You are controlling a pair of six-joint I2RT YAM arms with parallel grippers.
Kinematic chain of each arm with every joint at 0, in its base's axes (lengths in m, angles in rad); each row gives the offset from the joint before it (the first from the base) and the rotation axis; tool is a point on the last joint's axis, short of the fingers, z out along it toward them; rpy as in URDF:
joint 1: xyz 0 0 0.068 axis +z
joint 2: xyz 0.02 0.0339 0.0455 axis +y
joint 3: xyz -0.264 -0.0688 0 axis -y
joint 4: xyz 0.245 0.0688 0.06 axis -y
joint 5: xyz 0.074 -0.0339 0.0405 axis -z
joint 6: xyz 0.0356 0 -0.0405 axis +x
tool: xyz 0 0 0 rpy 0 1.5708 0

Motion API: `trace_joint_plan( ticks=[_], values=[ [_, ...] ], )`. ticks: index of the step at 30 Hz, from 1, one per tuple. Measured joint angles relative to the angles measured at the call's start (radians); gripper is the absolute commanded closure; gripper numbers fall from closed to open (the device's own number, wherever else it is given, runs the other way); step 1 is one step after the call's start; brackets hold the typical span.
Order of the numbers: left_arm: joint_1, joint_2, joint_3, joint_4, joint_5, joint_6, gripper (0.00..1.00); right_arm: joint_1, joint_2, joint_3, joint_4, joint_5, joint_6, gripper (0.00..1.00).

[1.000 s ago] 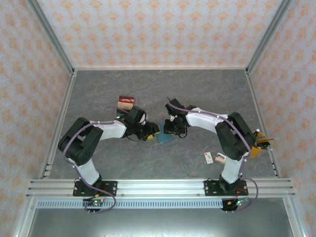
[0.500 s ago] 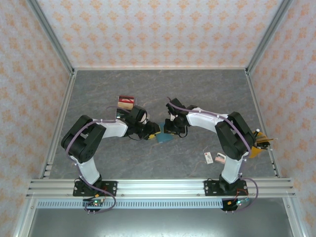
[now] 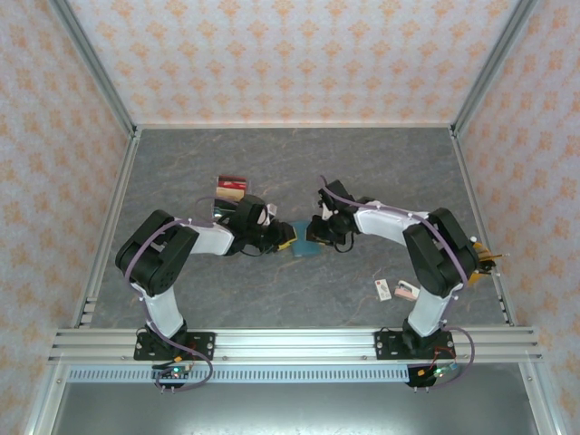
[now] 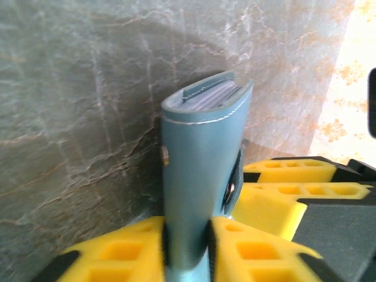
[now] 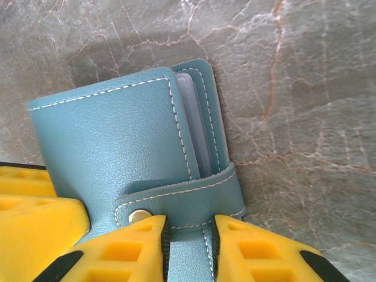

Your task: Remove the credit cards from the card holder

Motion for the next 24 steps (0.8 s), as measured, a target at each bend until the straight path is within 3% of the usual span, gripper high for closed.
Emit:
trace_joint_plan(
  ticks=[3, 13, 24],
  values=[
    [0.000, -0.006, 0.000, 0.016, 0.012, 0.011, 1.00, -0.003, -0.022, -0.015, 0.005, 0.008, 0.008, 0.71],
    [-0.003, -0.026, 0.000, 0.018, 0.011, 0.040, 1.00, -0.001, -0.148, -0.029, -0.008, 0.100, 0.004, 0.66],
    [-0.003, -0.051, 0.000, 0.008, -0.005, 0.040, 1.00, 0.050, -0.059, 0.066, -0.057, 0.124, 0.003, 0.61]
  ],
)
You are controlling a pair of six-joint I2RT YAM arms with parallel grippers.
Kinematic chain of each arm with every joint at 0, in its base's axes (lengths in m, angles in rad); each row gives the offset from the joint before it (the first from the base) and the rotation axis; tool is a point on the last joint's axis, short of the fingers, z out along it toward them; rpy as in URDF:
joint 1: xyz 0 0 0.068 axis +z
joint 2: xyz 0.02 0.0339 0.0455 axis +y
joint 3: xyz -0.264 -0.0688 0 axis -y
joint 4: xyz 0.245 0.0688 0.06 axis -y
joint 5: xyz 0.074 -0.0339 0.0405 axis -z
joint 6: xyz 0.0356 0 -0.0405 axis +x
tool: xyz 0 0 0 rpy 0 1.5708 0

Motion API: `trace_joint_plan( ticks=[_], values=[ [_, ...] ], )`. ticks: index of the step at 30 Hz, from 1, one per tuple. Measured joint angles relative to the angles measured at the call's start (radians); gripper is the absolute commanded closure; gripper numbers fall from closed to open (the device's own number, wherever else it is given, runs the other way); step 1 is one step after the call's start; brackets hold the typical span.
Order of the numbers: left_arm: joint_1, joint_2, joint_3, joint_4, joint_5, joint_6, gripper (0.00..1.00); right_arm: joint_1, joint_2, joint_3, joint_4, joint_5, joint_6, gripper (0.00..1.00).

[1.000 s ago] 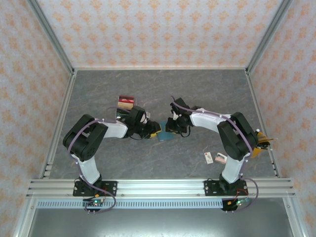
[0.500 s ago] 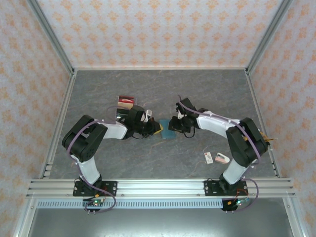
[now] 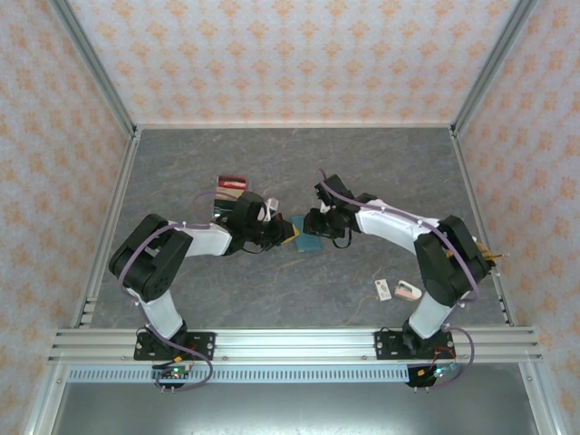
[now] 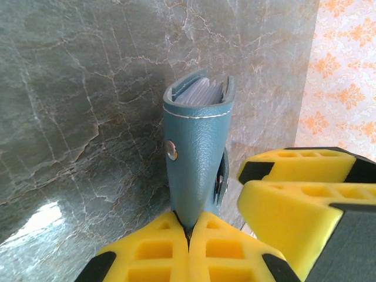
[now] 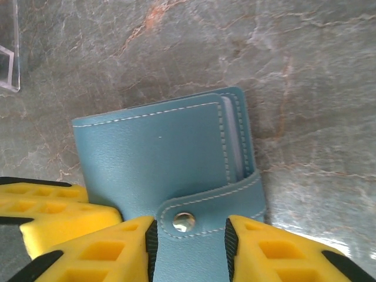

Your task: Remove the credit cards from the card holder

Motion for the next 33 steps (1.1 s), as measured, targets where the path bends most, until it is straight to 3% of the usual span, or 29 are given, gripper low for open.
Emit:
trace_joint_plan(
  ticks=[15, 24, 29, 33],
  values=[
    [0.000, 0.000, 0.000, -0.011, 0.000, 0.007, 1.00, 0.021, 0.093, 0.094, -0.082, 0.003, -0.035, 0.68],
    [0.000, 0.000, 0.000, -0.028, -0.008, 0.007, 1.00, 0.030, 0.116, 0.125, -0.118, 0.034, -0.045, 0.81],
    [-0.006, -0.006, 0.006, -0.069, -0.039, 0.016, 1.00, 0.039, 0.114, 0.129, -0.126, 0.073, -0.039, 0.99],
    [-0.008, -0.008, 0.014, -0.092, -0.053, 0.026, 1.00, 0.048, 0.109, 0.129, -0.132, 0.109, -0.016, 1.00]
  ],
)
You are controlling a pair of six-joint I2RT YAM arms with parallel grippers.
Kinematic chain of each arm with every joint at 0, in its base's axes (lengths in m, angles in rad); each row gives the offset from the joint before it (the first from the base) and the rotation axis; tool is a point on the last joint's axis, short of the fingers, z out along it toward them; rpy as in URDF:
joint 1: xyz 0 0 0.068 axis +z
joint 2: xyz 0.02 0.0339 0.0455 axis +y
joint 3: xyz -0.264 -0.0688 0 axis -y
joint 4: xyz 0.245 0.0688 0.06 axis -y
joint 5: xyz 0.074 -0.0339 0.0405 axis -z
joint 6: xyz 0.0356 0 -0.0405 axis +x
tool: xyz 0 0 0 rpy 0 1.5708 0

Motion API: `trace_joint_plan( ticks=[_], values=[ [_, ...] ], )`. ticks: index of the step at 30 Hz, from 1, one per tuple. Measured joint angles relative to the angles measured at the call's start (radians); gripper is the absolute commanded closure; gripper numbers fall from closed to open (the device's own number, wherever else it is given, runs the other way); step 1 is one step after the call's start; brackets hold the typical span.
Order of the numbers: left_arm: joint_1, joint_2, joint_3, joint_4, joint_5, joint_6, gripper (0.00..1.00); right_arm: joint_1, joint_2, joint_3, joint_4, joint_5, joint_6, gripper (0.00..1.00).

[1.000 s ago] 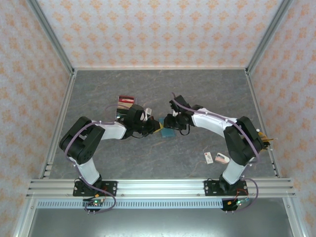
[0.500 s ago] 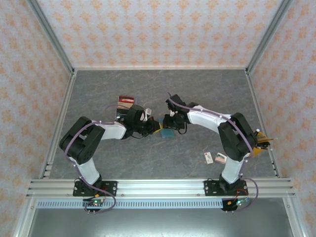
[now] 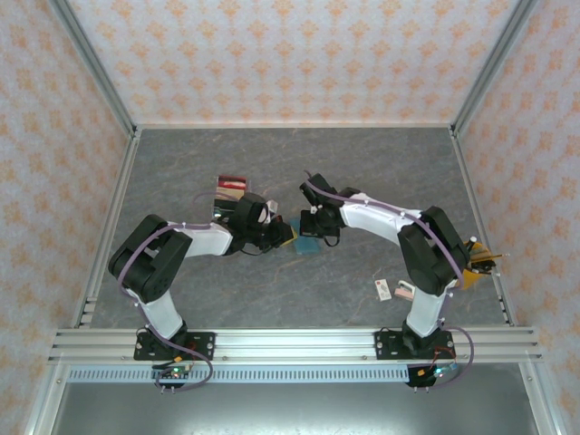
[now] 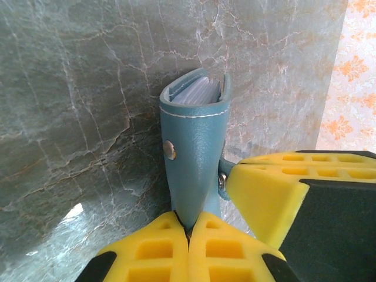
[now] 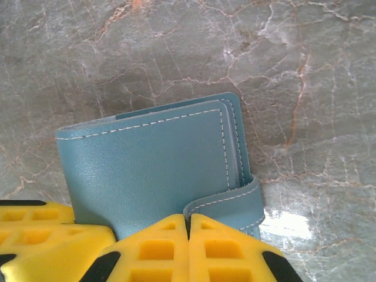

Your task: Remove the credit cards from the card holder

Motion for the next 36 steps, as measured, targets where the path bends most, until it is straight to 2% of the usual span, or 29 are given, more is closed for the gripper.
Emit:
trace_joint_plan(
  ticks=[7, 12, 15, 16, 18, 20, 23, 30, 33, 36],
  values=[
    [-0.002, -0.003, 0.008, -0.056, -0.027, 0.001, 1.00, -0.026, -0.014, -0.014, -0.052, 0.161, 0.041, 1.00],
    [-0.002, -0.010, 0.008, -0.076, -0.039, 0.000, 1.00, -0.031, -0.014, -0.021, -0.068, 0.196, 0.053, 0.99],
    [-0.002, -0.046, 0.010, -0.122, -0.065, -0.003, 0.72, -0.031, -0.015, -0.026, -0.060, 0.173, 0.048, 0.82],
    [-0.002, -0.062, 0.015, -0.151, -0.079, -0.001, 0.58, -0.031, -0.015, -0.027, -0.053, 0.158, 0.042, 0.78],
    [-0.002, -0.092, 0.037, -0.222, -0.105, 0.015, 0.39, -0.032, -0.015, -0.029, -0.041, 0.129, 0.032, 0.73],
    [-0.001, -0.112, 0.062, -0.271, -0.126, 0.026, 0.29, -0.034, -0.015, -0.030, -0.026, 0.100, 0.024, 0.71],
    [-0.001, -0.138, 0.085, -0.330, -0.163, 0.040, 0.20, -0.036, -0.015, -0.030, -0.009, 0.065, 0.017, 0.70],
    [-0.001, -0.184, 0.089, -0.446, -0.263, 0.053, 0.10, -0.038, 0.015, -0.029, 0.019, -0.014, 0.016, 0.72],
    [-0.001, -0.203, 0.089, -0.488, -0.313, 0.056, 0.00, -0.040, 0.025, -0.029, 0.026, -0.039, 0.011, 0.76],
    [-0.001, -0.219, 0.089, -0.515, -0.346, 0.060, 0.00, -0.040, 0.025, -0.029, 0.036, -0.057, 0.011, 0.83]
  ],
)
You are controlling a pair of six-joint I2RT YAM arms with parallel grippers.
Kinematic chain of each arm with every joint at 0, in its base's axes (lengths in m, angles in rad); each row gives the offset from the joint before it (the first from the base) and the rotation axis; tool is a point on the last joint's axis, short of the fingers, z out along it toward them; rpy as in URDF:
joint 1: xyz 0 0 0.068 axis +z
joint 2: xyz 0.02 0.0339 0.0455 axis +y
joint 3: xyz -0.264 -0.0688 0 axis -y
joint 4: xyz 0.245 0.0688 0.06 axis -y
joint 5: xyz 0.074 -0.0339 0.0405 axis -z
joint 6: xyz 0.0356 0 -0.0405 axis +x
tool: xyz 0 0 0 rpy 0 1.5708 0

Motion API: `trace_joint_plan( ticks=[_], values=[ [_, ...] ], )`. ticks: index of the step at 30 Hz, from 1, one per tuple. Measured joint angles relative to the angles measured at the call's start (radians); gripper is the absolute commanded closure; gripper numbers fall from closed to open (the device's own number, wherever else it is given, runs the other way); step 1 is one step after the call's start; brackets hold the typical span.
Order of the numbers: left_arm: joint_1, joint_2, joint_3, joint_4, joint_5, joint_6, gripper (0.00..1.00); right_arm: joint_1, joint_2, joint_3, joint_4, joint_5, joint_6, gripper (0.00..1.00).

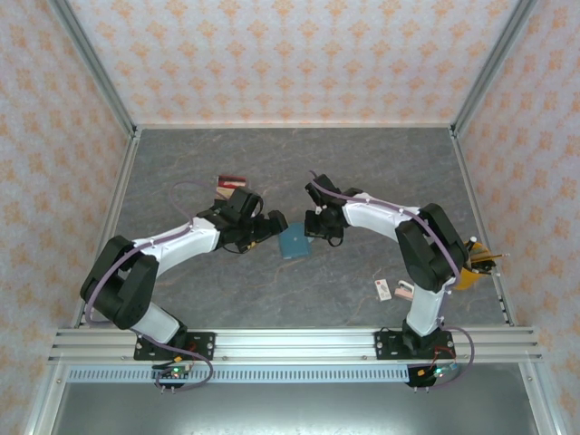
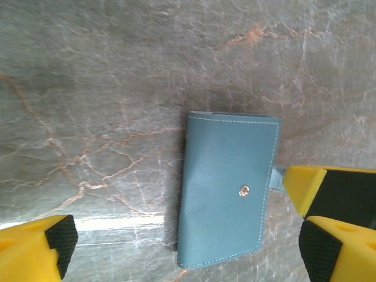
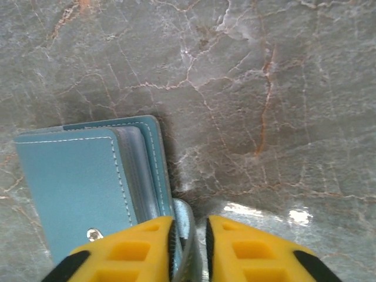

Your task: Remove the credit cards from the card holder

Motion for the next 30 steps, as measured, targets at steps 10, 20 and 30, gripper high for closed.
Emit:
trace_joint_plan(
  ticks=[10, 20, 30],
  values=[
    [0.000, -0.003, 0.025, -0.046, -0.060, 0.017, 0.00, 0.000, -0.076, -0.012, 0.001, 0.010, -0.026, 0.95],
    [0.000, -0.060, 0.039, -0.056, -0.197, 0.015, 0.00, 0.006, -0.240, -0.017, 0.068, -0.077, -0.013, 0.96],
    [0.000, -0.060, 0.080, -0.052, -0.257, 0.010, 0.00, 0.029, -0.169, -0.017, 0.095, -0.060, 0.006, 0.97]
  ],
)
